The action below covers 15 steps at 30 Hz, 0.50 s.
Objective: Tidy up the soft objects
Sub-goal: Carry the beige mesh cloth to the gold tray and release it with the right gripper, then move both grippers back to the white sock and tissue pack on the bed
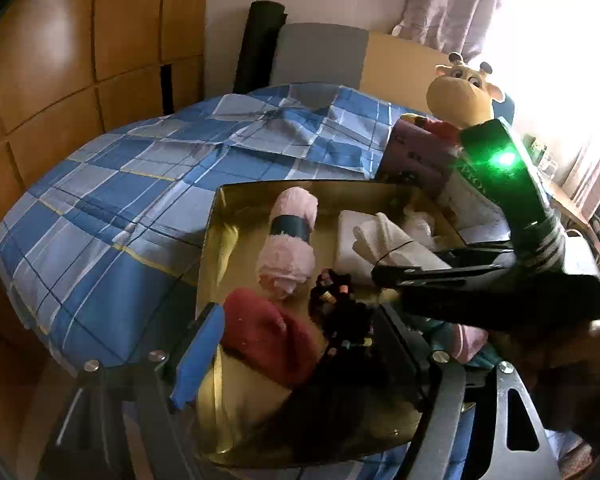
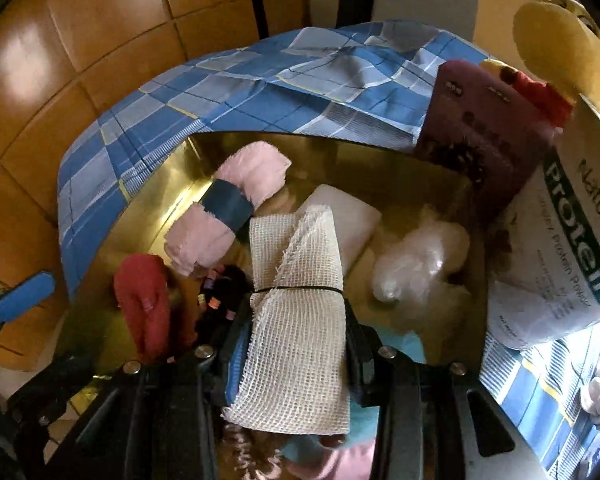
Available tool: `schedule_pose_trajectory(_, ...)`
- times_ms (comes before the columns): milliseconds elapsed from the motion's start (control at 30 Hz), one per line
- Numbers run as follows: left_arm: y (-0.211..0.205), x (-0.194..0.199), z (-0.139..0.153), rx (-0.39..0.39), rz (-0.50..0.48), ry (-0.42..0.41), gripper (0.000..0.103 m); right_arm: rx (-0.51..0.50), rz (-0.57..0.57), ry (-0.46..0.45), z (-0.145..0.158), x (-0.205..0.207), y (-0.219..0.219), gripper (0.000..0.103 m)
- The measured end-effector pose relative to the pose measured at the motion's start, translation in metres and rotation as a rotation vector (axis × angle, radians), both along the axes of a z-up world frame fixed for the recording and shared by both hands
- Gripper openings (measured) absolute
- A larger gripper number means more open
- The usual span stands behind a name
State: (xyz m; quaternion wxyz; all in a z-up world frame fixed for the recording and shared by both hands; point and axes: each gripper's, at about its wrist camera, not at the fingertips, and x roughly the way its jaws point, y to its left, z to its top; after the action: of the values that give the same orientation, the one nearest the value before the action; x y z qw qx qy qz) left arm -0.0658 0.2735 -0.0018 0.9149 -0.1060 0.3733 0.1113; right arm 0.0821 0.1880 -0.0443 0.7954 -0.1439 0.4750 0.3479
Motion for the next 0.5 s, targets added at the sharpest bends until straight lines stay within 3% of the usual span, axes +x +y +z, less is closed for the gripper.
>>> schedule_pose_trajectory(233, 0.007, -0.006, -0.005, -0.001, 0.025, 0.015, 0.078, -0.034, -0.014, -0.017, -0.013, -0.003, 0.008, 0.040)
schedule_pose_trajectory(500, 0.012, -0.009, -0.007, -0.005, 0.053, 0.012, 0.081, 0.035, -0.028, -0.002, -0.003, -0.007, -0.004, 0.046)
